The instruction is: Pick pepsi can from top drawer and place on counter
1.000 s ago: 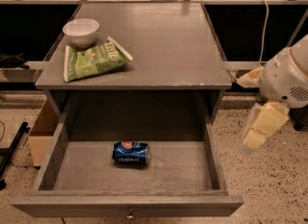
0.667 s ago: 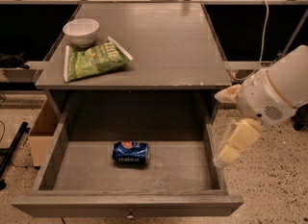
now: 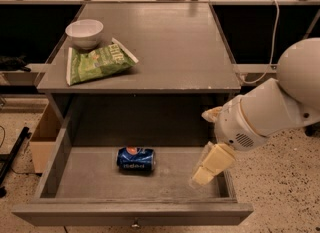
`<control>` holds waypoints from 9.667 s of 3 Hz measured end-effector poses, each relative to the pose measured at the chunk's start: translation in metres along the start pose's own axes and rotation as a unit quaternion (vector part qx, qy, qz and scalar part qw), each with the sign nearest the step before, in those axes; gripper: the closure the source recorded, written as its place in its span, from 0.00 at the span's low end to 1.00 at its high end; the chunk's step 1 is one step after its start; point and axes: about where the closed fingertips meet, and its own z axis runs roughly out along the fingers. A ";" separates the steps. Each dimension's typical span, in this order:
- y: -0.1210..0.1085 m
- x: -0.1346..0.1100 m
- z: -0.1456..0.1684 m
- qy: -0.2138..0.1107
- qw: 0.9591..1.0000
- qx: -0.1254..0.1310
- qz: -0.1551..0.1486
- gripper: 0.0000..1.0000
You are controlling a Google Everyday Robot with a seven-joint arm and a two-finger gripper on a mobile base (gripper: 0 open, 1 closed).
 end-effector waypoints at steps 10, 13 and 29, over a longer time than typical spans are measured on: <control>-0.065 -0.001 0.186 -0.084 0.994 0.008 0.065 0.00; -0.050 -0.022 0.237 -0.099 0.994 -0.008 0.055 0.00; -0.089 -0.095 0.043 -0.059 0.990 0.126 0.016 1.00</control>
Offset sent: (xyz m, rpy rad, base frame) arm 0.0264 0.0148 -0.0678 0.0909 -0.0256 -0.1274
